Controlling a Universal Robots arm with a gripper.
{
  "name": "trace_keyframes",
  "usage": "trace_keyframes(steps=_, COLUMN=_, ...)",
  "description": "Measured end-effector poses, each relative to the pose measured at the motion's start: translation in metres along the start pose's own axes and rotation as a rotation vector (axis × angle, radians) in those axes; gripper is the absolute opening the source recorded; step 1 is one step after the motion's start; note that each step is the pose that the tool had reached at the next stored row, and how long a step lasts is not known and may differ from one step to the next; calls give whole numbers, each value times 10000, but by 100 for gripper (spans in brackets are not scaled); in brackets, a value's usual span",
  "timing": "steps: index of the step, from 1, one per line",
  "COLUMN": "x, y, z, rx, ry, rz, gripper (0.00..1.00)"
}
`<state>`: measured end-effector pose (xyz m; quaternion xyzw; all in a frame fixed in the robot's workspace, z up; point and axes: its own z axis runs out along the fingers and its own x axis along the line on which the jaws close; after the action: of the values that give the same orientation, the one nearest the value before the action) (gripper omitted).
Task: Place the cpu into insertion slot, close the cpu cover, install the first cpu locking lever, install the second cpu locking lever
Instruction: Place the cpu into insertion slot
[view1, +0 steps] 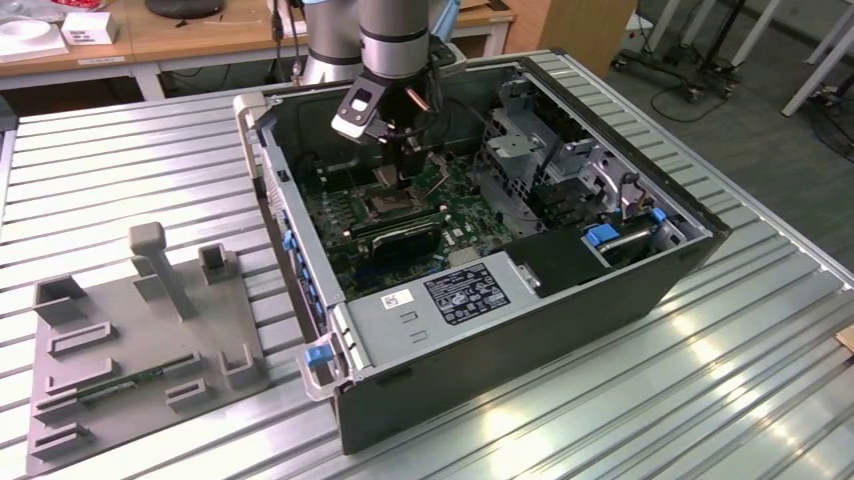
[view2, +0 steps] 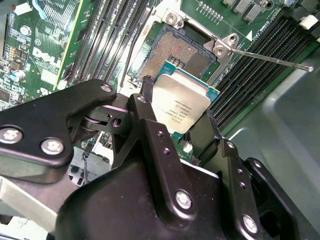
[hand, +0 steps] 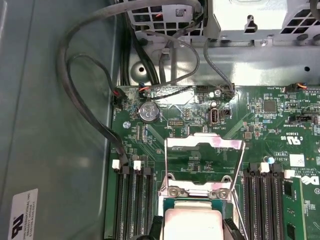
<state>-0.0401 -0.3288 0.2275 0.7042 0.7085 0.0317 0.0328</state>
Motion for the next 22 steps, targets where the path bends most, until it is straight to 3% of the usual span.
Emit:
trace_keyframes(steps=4, x=-15, y=-5, z=8, rx=0, ry=4, rz=0, gripper=54)
trace_keyframes(steps=17, x=-25, y=-64, z=119, rx=-1, ry=3, rz=-1, gripper=54)
trace_keyframes(steps=22, x=-25, y=-65, z=125, rx=-1, ry=3, rz=0, gripper=54)
